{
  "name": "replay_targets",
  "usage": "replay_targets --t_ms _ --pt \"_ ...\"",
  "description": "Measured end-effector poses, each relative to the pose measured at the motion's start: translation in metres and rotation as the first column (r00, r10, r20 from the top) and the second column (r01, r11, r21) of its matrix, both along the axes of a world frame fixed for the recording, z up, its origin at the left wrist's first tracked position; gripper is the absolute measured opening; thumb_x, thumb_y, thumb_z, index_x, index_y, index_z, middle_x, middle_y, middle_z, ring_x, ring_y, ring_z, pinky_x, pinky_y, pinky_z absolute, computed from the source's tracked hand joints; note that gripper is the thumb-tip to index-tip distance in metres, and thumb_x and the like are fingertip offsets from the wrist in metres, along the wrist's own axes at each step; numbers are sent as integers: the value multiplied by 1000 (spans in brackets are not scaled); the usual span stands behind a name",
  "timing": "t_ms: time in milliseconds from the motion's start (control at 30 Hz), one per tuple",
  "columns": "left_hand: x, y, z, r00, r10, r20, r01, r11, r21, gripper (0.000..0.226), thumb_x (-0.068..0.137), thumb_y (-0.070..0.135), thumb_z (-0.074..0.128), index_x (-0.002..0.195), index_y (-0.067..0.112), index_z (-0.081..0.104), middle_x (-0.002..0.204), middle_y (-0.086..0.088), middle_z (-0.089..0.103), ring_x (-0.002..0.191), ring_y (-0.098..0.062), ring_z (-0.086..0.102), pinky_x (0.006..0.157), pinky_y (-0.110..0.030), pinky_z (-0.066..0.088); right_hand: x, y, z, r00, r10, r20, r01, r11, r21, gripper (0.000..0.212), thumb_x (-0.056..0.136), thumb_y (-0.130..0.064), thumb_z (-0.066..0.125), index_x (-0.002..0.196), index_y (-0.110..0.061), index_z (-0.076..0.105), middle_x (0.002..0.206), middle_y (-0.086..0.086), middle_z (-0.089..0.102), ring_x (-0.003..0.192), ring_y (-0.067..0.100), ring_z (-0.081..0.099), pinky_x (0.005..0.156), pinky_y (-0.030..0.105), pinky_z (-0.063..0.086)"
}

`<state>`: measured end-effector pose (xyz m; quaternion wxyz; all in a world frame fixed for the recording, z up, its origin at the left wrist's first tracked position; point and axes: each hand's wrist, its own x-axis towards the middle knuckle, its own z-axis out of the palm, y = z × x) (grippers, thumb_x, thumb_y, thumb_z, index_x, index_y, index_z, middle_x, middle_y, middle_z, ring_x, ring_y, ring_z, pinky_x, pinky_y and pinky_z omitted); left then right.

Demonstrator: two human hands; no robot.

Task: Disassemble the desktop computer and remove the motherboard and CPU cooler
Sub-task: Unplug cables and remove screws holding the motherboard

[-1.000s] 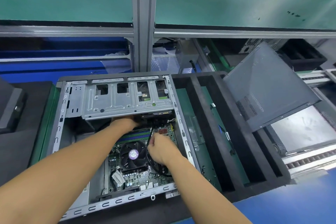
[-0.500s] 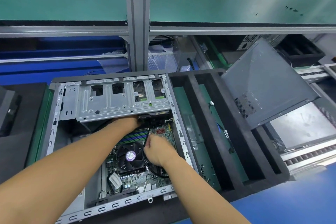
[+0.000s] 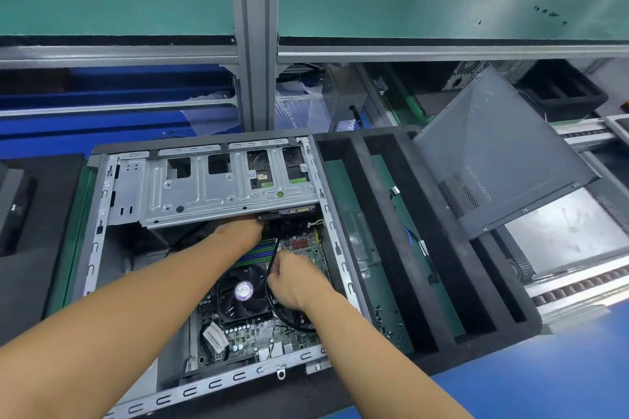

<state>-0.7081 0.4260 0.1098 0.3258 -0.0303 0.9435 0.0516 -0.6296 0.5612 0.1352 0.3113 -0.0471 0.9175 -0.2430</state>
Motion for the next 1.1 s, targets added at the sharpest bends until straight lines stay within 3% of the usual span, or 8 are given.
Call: replay_targets --t_ms 100,267,433,633,800,900,1033,1100 --pt "2 1 0 998 -37 -43 36 999 -22 44 107 29 27 141 10 48 144 -15 50 132 -34 47 107 -45 38 1 0 0 1000 8 14 -9 1000 6 15 92 -21 49 102 -14 57 104 10 66 93 31 61 85 40 53" --pt "1 4 7 998 -55 21 56 996 -64 39 106 25 37 142 17 48 145 -6 48 134 -25 45 107 -37 38 1 0 -1 1000 12 26 -12 1000 17 16 93 -22 49 104 -13 57 108 11 64 95 32 61 86 40 53" --pt "12 5 0 986 -117 -122 111 992 -54 32 99 10 41 129 13 52 121 -11 60 112 -29 58 77 -34 42 -1 0 0 999 11 31 -12 1000 16 17 93 -22 48 104 -13 56 106 12 64 95 33 60 87 42 53" --pt "5 2 -1 994 -83 -72 82 996 -16 32 101 16 40 131 15 52 122 -11 59 112 -29 57 82 -36 45 0 1 1 1000 12 18 -12 1000 20 17 93 -22 48 105 -13 56 109 12 64 97 33 60 87 42 52" --pt "8 -1 -10 974 -154 -163 155 988 -7 25 96 8 42 119 12 52 80 0 43 83 -25 48 69 -32 41 0 1 1 1000 1 19 -1 1000 12 17 92 -20 46 104 -13 56 106 13 65 94 34 59 81 39 51" --pt "9 -1 -12 975 -136 -176 137 991 -9 27 96 9 42 120 15 52 91 -4 48 86 -25 49 70 -31 40 0 1 1 1000 0 17 0 1000 15 18 93 -20 45 106 -13 55 107 13 65 94 34 59 81 39 51" --pt "4 -4 -17 984 -106 -141 106 994 -6 31 99 15 42 128 14 54 123 -12 60 111 -29 58 80 -34 44 0 1 2 1000 3 9 -3 1000 30 22 94 -22 46 110 -13 56 111 14 65 99 34 60 84 40 51" --pt "5 -5 -19 981 -121 -151 118 993 -27 29 99 15 42 125 13 55 122 -12 61 105 -28 58 78 -33 43 0 1 1 1000 -1 15 0 1000 30 22 94 -22 46 111 -13 56 111 13 65 98 34 60 85 40 51"
